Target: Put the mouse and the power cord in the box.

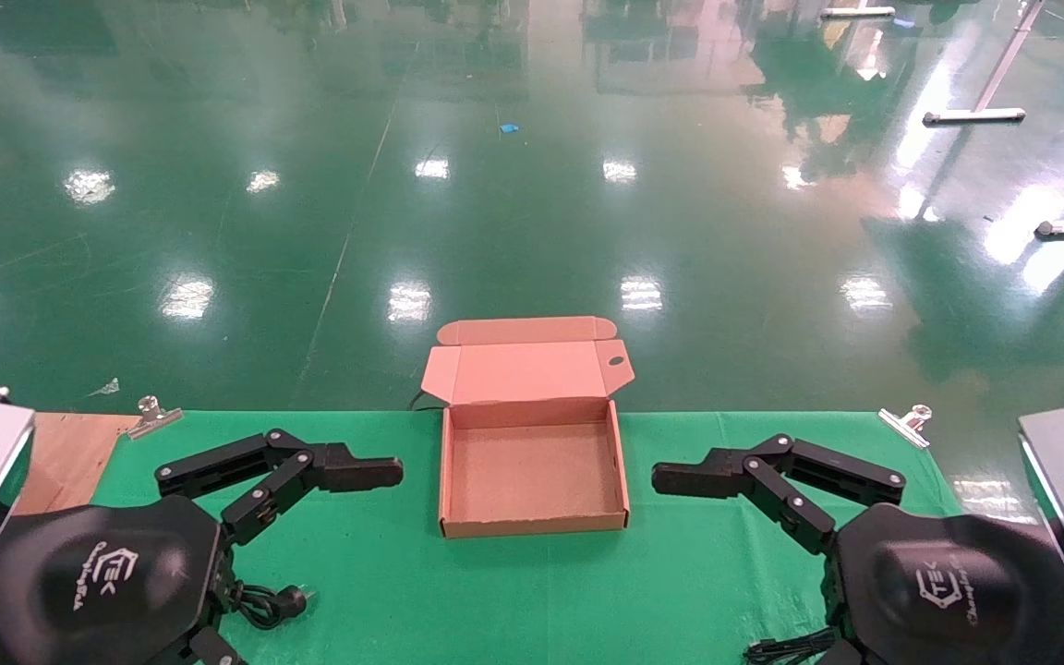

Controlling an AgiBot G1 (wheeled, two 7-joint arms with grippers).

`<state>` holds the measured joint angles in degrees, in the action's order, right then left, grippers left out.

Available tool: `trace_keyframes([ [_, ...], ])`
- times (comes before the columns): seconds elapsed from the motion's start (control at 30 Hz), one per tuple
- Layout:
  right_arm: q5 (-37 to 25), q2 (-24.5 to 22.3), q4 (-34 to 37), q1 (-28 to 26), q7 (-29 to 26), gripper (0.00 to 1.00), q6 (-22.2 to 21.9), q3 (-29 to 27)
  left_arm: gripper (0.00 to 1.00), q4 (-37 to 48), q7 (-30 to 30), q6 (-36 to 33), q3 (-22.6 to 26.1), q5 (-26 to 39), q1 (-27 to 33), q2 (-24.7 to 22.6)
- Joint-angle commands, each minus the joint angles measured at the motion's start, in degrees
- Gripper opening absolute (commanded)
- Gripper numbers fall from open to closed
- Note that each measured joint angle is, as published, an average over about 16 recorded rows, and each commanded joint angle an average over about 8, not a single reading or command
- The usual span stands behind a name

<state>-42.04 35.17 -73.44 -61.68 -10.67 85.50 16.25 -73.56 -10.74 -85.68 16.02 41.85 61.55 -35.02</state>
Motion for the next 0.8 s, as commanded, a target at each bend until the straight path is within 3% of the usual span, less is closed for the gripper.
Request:
trace_keyframes([
  [0.03,0.0,0.0,0.0,0.0,0.0,1.0,0.0,0.0,1.0,0.0,0.0,0.0,0.0,0.0,0.0,0.0],
  [0.8,0.0,0.0,0.0,0.0,0.0,1.0,0.0,0.0,1.0,0.0,0.0,0.0,0.0,0.0,0.0,0.0],
])
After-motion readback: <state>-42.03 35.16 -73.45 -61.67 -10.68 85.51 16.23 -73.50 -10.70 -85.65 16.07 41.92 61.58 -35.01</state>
